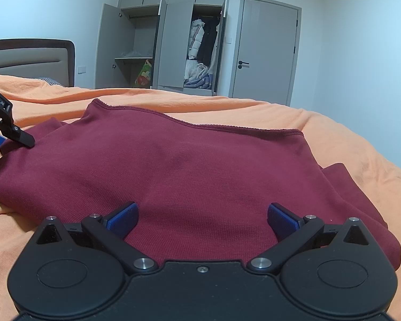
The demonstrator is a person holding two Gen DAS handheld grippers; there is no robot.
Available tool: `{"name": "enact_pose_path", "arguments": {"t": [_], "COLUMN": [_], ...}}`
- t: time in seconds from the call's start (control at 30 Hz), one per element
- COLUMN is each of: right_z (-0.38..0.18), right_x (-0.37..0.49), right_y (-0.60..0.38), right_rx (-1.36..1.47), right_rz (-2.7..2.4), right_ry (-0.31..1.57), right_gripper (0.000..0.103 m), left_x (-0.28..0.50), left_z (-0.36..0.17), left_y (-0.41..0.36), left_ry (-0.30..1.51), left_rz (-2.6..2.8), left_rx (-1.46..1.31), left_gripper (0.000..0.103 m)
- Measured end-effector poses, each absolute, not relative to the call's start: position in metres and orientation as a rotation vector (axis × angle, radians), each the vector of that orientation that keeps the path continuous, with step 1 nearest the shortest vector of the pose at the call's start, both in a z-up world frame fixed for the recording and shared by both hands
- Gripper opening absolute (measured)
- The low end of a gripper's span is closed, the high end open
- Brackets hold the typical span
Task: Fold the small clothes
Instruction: 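Grasp the folded shirt edge with the left gripper, fold it over, release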
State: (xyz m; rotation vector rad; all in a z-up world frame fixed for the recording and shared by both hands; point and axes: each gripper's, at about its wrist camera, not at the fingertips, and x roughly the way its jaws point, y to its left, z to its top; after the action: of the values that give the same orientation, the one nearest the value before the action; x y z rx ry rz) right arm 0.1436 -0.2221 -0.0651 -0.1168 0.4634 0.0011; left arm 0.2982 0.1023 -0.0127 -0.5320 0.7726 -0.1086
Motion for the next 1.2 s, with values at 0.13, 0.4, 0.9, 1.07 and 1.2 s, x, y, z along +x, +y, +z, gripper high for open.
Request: {"name": "enact_pose_path", "arguments": {"t": [0.13,0.4,0.9,1.07,1.2], "right_z": [-0.064,-0.047,-0.029,-0.037,-0.045], "right_x": [0.145,0.152,0.124,0.104,0.092], "right_y": [-0.222,-0.233,-0.298,-0.325,-0.336], "right_rx": [-0.113,-0.093,-0.052,-0.017,0.002], "right_rz": [0.003,-0.001,-0.116,-0.182,-0.209], "right_ry": [0.466,0.493,0.464,0.499,0.52], "right_gripper": [0.103,0.102,0.102,0.102,0.103], "left_x": [0.292,0.288,0.33,0.333,0.334], "left_z": [0.009,0.058,0.113,0.078,0.043], "left_y": [0.086,0.052,-0.169,-0.254,-0.288], "left_ry": [0.708,0.609,0.607,0.693,0.764], "left_rz": [-0.112,-0.213,-0.498,-0.629,-0.643], "left_rx": [-0.457,-0.406,-0.105,0.018,0.083], "left_gripper": [0.014,0.011,0.01,0.01,0.012]}}
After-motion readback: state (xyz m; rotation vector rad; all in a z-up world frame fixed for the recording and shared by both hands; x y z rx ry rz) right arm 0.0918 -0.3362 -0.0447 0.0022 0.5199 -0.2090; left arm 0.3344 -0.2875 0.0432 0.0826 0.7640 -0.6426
